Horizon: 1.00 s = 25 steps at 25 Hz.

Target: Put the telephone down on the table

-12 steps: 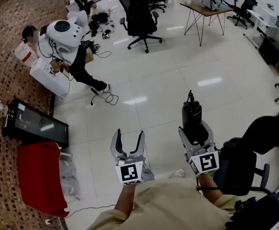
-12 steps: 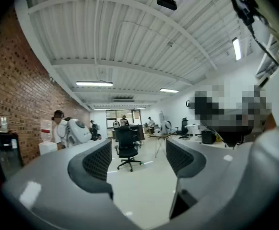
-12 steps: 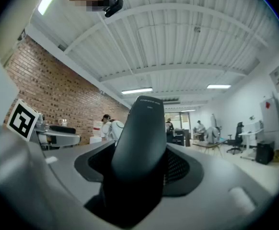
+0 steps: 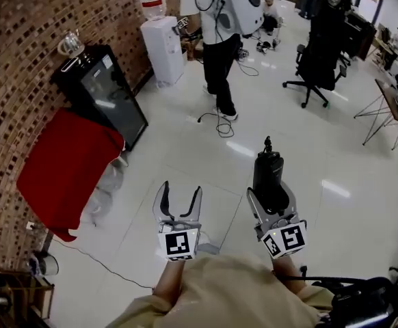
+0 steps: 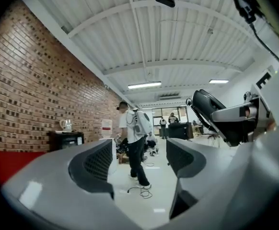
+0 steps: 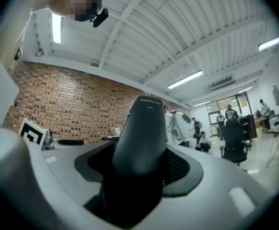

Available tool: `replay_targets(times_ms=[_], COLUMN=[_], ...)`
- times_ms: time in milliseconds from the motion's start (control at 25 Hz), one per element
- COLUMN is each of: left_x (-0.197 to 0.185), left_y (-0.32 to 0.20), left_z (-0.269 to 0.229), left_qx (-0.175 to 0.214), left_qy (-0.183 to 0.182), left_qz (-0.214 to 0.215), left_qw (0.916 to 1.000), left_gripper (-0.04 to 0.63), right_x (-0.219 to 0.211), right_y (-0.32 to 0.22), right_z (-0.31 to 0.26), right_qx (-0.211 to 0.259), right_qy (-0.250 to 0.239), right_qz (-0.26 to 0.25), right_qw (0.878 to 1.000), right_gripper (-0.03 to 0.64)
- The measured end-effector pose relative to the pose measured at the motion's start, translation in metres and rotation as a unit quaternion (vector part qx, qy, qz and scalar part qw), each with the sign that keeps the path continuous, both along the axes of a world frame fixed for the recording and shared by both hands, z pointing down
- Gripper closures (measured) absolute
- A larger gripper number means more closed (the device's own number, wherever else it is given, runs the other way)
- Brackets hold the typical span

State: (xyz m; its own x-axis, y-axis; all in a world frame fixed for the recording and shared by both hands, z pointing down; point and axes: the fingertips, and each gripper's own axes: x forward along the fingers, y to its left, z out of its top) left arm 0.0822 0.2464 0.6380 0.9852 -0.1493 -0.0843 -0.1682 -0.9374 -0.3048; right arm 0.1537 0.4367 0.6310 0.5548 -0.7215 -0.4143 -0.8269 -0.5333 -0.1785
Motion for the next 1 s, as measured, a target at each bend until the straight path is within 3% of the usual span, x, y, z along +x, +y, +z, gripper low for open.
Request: replay_targets(times_ms=[160, 280, 360, 480, 600, 680, 760, 920, 1000], left_x=[-0.025, -0.059, -0.085, -0.126, -0.171, -0.193, -0.2, -0.198, -0.188], left_y=[-0.079, -0.192, -0.264, -0.332, -0.382, -0.425, -0.466, -0.528, -0.564], left_z=[-0.02, -0.059, -0.078, -0.082, -0.087, -0.109, -0.133, -0.148, -0.167], left_qx=[-0.006, -0.028, -0.045, -0.067, -0.09, -0.075, -0.055, -0.088, -0.051], left_qy=[-0.005, 0.018, 0.03, 0.048, 0.068, 0.093, 0.115, 0.105, 0.137], left_qz=[-0.077, -0.161, -0.212, -0.263, -0.333, -0.373, -0.398, -0.452, -0.458], left_qw=[0.997, 0.9863, 0.9758, 0.9613, 0.9362, 0.92, 0.9087, 0.8813, 0.877], left_gripper=[0.258, 0.258, 0.258, 0.258, 0.258, 0.259, 0.259, 0.259, 0.259], right_x=[0.005, -0.004, -0.019, -0.047, -0.077, -0.09, -0.094, -0.093, -0.086], right_y=[-0.107, -0.245, -0.332, -0.419, -0.496, -0.554, -0.605, -0.689, -0.729], right_z=[-0.016, -0.061, -0.091, -0.107, -0.122, -0.145, -0.166, -0.183, -0.19], right_qx=[0.004, -0.022, -0.038, -0.049, -0.064, -0.077, -0.083, -0.077, -0.074], right_qy=[0.011, 0.029, 0.043, 0.058, 0.064, 0.064, 0.064, 0.065, 0.07], right_qz=[-0.088, -0.181, -0.234, -0.291, -0.365, -0.408, -0.439, -0.498, -0.517], right_qw=[0.996, 0.983, 0.97, 0.954, 0.927, 0.907, 0.892, 0.861, 0.85], right_gripper=[0.322, 0.322, 0.322, 0.322, 0.322, 0.322, 0.321, 0.321, 0.322])
